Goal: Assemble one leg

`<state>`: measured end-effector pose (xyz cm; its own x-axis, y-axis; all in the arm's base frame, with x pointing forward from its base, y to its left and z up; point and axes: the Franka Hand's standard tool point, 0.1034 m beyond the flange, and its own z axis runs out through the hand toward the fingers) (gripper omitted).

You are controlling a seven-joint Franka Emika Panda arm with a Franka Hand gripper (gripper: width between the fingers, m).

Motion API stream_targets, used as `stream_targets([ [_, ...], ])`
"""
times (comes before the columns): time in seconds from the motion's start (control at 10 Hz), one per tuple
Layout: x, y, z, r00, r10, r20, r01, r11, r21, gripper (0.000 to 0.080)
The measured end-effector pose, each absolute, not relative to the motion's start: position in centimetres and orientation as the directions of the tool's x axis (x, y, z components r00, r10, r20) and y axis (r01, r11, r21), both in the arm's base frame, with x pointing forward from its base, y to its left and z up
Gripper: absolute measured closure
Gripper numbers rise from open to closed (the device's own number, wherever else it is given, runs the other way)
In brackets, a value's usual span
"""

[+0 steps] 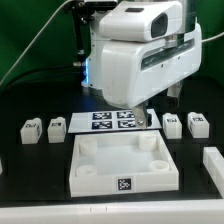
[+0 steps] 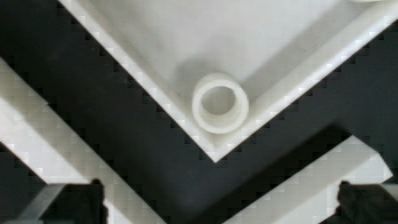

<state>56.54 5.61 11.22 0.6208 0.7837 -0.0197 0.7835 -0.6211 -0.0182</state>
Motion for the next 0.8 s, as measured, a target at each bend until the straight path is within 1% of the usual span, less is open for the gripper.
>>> stream_targets([
  [0.6, 56.3, 5.6, 11.2, 0.603, 0.798, -0.020, 0.797, -0.603, -0.019, 0.0150],
  [0.7, 55.0, 5.3, 11.2, 0.543, 0.839, -0.019, 0.839, -0.543, -0.017, 0.0150],
  [0.8, 53.0, 5.0, 11.3, 0.418, 0.908, -0.019, 0.908, -0.418, -0.015, 0.0150],
])
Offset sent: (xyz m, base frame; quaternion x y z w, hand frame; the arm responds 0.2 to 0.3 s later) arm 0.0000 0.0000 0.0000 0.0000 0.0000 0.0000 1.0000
